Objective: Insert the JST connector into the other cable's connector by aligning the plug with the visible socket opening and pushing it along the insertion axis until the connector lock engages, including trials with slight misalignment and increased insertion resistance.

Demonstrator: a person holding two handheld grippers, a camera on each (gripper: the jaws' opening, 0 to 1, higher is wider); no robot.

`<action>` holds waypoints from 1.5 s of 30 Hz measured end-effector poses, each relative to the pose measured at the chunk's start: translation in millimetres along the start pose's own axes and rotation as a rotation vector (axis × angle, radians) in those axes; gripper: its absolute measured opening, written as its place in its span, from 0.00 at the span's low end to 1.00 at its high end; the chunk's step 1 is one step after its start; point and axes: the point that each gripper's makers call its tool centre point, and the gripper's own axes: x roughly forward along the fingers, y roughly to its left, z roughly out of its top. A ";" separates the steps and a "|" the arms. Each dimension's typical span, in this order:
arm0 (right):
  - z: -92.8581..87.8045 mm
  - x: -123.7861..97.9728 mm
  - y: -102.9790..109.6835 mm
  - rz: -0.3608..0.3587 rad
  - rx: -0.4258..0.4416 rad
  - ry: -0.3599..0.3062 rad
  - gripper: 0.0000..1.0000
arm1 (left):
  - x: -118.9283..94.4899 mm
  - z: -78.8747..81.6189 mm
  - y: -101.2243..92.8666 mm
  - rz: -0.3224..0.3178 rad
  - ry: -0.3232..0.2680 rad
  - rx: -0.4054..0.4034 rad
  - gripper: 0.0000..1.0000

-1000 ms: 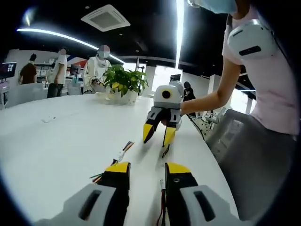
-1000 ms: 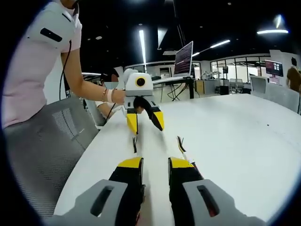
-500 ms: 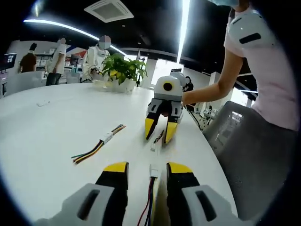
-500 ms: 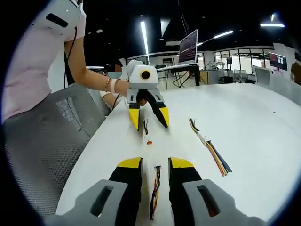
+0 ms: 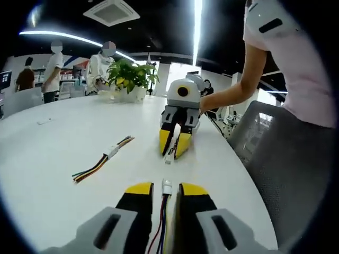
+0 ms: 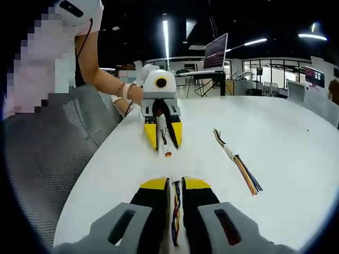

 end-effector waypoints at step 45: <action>28.3 4.0 0.7 0.005 -0.052 -0.054 0.03 | -3.3 18.9 8.6 -0.057 -0.029 0.056 0.00</action>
